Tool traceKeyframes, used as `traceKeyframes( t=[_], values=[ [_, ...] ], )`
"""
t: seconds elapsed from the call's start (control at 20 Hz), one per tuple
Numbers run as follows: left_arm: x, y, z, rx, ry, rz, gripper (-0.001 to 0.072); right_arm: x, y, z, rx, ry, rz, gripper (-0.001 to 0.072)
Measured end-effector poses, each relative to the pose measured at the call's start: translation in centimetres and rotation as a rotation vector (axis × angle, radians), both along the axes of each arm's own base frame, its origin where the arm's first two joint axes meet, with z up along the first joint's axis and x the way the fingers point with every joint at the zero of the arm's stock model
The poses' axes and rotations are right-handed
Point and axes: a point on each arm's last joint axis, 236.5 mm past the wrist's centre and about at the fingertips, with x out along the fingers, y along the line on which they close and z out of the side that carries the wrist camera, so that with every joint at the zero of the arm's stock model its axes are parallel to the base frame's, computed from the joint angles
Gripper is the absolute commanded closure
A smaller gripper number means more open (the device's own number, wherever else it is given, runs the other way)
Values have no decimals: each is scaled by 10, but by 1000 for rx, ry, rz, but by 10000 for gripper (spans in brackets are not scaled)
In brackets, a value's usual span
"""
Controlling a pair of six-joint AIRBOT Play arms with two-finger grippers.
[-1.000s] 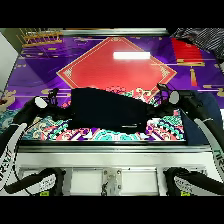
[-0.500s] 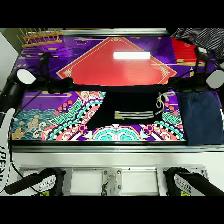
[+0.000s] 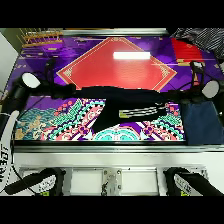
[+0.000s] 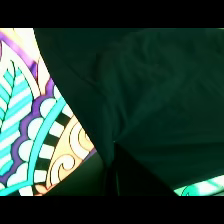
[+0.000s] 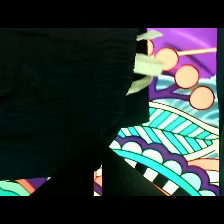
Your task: Fold the clothes and pants, and hang the long-sleeved shirts on hangers.
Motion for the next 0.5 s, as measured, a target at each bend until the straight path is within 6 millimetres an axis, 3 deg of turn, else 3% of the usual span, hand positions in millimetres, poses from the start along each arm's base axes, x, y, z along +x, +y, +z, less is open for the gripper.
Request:
traceKeyframes(
  t=[0.25,0.5],
  values=[
    [-48,-12,-70,25,137,-24,701,-15,-5,-60,-21,50,-8,694],
    [-85,-20,-111,36,219,-26,701,-10,-8,-102,-27,48,-17,693]
  ],
)
